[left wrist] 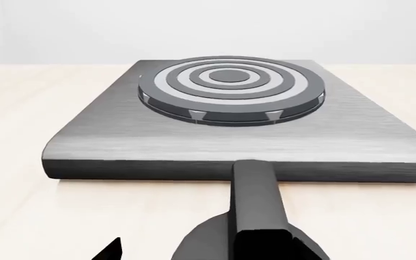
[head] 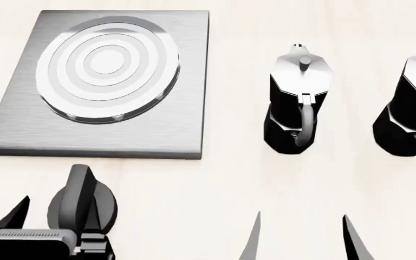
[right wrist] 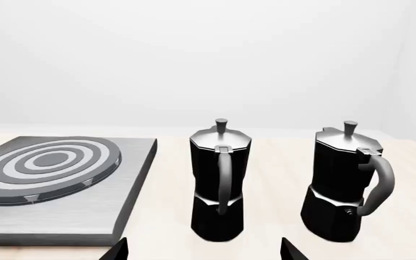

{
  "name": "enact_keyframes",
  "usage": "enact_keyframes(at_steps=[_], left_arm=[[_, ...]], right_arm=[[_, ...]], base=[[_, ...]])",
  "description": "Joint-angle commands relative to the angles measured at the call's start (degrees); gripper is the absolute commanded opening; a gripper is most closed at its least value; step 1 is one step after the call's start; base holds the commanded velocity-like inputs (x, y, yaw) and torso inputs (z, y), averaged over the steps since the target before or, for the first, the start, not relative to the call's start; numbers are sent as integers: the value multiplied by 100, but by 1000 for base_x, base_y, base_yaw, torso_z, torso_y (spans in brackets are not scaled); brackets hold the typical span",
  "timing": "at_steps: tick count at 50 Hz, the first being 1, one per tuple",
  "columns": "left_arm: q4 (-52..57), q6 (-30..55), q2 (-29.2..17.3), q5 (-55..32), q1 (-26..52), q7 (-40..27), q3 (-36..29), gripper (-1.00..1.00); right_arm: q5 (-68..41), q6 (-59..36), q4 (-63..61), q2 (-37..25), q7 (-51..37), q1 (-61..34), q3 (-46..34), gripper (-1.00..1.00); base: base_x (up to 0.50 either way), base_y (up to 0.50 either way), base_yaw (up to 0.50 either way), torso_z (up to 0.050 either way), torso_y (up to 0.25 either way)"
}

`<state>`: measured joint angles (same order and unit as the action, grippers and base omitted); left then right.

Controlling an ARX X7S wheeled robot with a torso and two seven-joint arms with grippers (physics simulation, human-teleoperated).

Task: Turn off the stove.

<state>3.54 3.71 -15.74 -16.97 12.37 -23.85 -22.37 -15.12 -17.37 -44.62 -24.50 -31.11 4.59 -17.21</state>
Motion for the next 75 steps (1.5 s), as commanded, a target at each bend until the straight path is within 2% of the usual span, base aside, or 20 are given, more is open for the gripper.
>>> enact_keyframes(at_steps=[1,26,75], left_arm=[[-200,116,-48,-166,25,-36,107,100],[324,185,-220,-240,-247,-256,195,100],[580,212,-401,-324,-465,-461,291,100]], right_arm=[[-7,0,-10,-12,-15,0,-11,100],[-25,-16,-11,-35,-51,-33,-39,100],[-70,50,-1,-98,-115,-28,-43,100]], base=[[0,0,0,0,0],[0,0,0,-1,-1],[0,0,0,0,0]])
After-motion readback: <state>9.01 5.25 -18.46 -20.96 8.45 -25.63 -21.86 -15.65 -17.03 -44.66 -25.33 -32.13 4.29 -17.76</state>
